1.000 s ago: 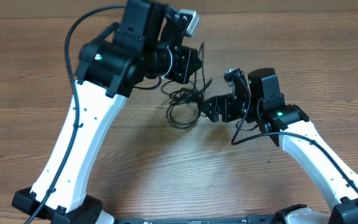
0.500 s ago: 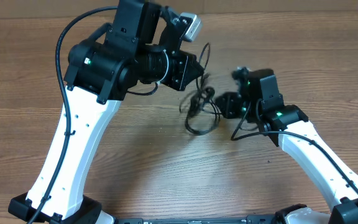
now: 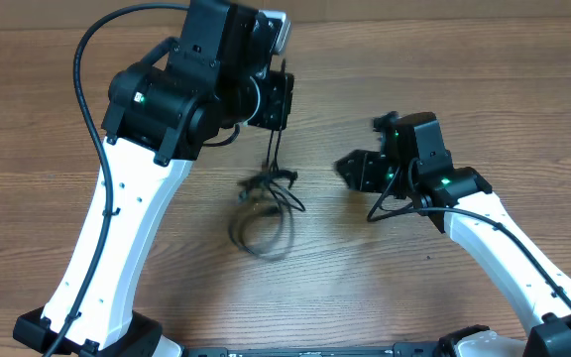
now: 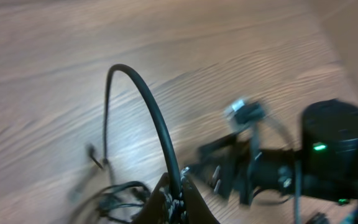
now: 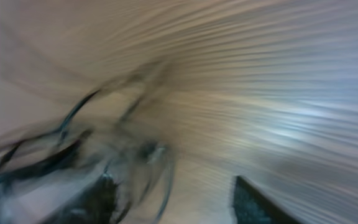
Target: Untangle cables
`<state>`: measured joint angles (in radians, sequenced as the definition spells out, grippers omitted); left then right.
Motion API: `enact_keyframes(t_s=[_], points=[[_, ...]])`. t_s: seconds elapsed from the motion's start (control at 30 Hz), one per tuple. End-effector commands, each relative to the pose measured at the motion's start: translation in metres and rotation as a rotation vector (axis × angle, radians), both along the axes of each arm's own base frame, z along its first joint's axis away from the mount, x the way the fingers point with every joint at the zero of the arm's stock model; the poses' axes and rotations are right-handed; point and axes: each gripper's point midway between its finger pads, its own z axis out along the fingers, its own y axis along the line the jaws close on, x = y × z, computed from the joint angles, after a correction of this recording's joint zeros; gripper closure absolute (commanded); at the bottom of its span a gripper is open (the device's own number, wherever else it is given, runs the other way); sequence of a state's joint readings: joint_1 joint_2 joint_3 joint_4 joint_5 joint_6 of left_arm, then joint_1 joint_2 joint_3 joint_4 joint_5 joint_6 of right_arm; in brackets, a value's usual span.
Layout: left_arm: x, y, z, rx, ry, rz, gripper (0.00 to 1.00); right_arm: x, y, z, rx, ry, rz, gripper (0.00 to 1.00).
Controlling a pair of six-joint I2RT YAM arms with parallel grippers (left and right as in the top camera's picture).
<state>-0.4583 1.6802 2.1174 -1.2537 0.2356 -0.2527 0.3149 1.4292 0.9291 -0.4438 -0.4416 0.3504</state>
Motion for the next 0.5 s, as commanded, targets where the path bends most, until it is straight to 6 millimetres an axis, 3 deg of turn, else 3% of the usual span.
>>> enact_keyframes(t_s=[0.0,0.13,0.3,0.4,0.47], points=[[-0.019,-0.029,0.033,-0.152,-0.044,-0.161,0.96,-0.032,0.045,0.042,0.270,-0.045,0.313,0.30],[-0.039,-0.051,0.049,-0.261,-0.051,-0.337,0.96,-0.030,0.054,0.062,0.340,-0.124,0.377,0.16],[-0.043,-0.046,0.040,-0.227,-0.026,-0.341,0.96,-0.013,0.054,0.071,0.319,-0.225,0.355,0.15],[-0.037,-0.027,0.015,-0.099,0.017,-0.248,0.92,-0.001,0.047,0.063,0.257,-0.236,0.285,0.41],[-0.033,-0.004,-0.007,0.029,0.057,-0.150,0.79,0.000,0.039,0.050,0.206,-0.191,0.239,0.70]])
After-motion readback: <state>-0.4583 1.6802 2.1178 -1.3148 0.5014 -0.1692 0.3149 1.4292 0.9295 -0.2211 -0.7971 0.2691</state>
